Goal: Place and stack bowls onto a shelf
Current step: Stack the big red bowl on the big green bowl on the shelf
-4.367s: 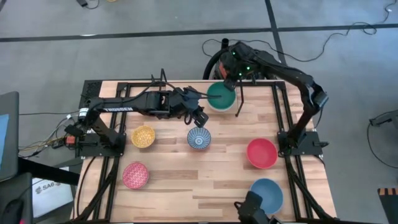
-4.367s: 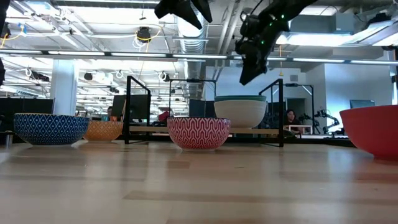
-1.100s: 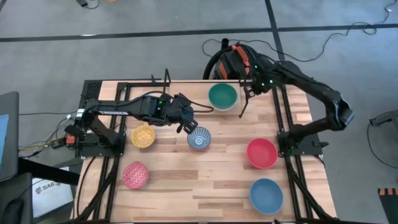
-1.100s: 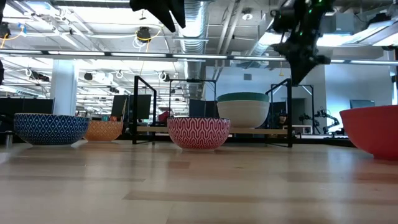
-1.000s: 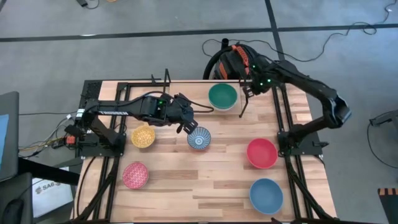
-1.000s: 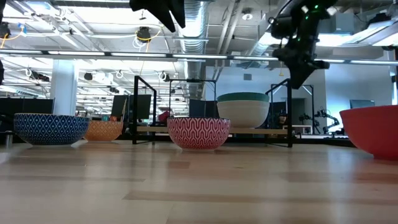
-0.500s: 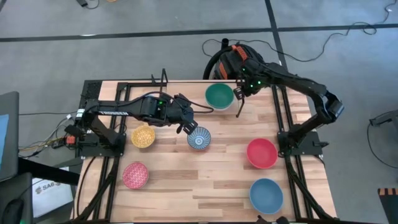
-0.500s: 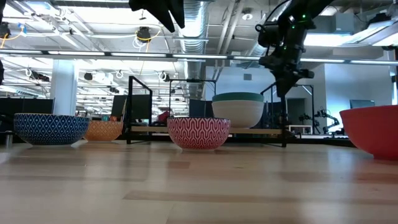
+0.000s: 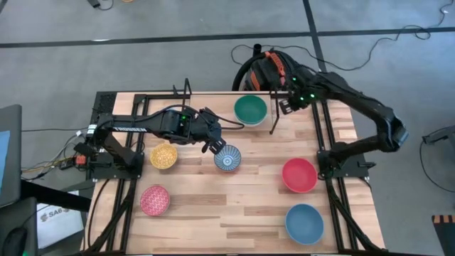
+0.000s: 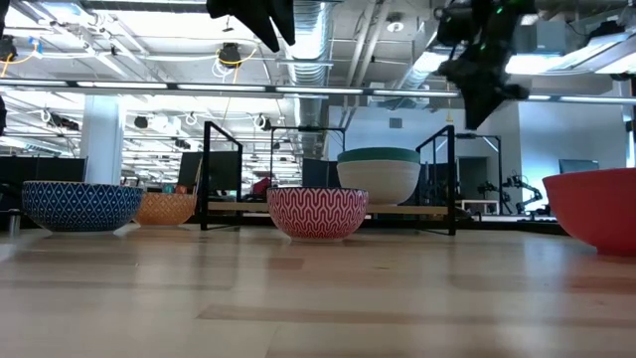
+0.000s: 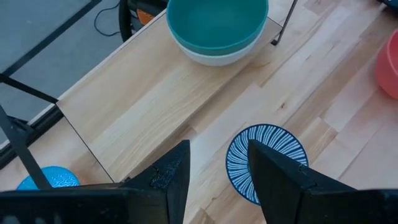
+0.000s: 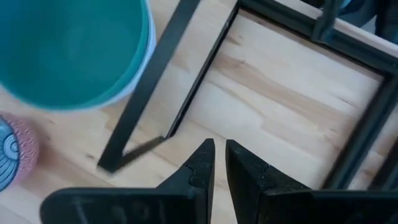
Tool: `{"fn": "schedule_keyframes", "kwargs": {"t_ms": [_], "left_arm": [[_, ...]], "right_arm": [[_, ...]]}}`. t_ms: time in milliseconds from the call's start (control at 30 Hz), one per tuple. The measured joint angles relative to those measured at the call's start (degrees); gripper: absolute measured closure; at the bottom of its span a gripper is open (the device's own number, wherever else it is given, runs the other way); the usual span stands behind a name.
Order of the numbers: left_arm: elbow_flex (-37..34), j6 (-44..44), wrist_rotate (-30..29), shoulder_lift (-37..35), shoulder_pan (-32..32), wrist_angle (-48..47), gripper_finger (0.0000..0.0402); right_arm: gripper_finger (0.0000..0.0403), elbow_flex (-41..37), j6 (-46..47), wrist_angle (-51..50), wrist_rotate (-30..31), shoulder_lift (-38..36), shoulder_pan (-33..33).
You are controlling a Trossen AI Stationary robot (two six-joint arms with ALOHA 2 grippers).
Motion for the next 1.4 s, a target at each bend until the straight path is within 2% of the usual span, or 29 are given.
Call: {"fn": "schedule_keyframes", "kwargs": {"t_ms": [167, 333, 533, 700, 833, 933, 1167, 1300, 1400], "left_arm": [[-3.6, 2.6, -1.3, 0.1, -1.5, 5.5, 0.0256], [-8.4, 5.0, 2.6, 0.0, -3.8, 14.7, 0.0256], [-12.9, 10.6, 7.5, 0.0, -4.8, 25.1, 0.0256], [-18.1, 20.6, 16.0, 0.1, -4.8, 41.6, 0.0256], [-21.1, 23.7, 21.3, 0.0, -4.8, 52.8, 0.0256], [-22.7, 24.0, 21.4, 0.0, -4.6, 54.5, 0.0256], [-24.2, 20.9, 21.5, 0.1, -4.4, 55.3, 0.0256], [-24.2, 20.5, 21.6, 0.1, -4.7, 55.4, 0.0256], [-24.2, 20.4, 21.6, 0.1, -4.7, 55.3, 0.0256]], "right_arm": [[0.0338, -6.8, 5.1, 0.0, -0.1, -8.6, 4.3], [0.0336, -14.8, 10.2, 0.0, -0.2, -17.8, 11.8], [0.0336, -19.2, 16.7, -0.5, -0.3, -24.7, 22.6], [0.0336, -21.0, 21.3, -2.7, 0.1, -25.3, 31.8], [0.0323, -23.3, 23.2, -7.6, 0.8, -24.0, 36.3], [0.0292, -25.5, 24.6, -9.0, 0.7, -23.0, 38.4], [0.0196, -32.5, 29.8, -3.6, 0.0, -21.6, 43.3], [0.0187, -35.3, 28.5, 0.2, 0.2, -21.6, 44.9], [0.0200, -37.4, 26.5, 2.1, 0.1, -21.6, 44.9]]}}
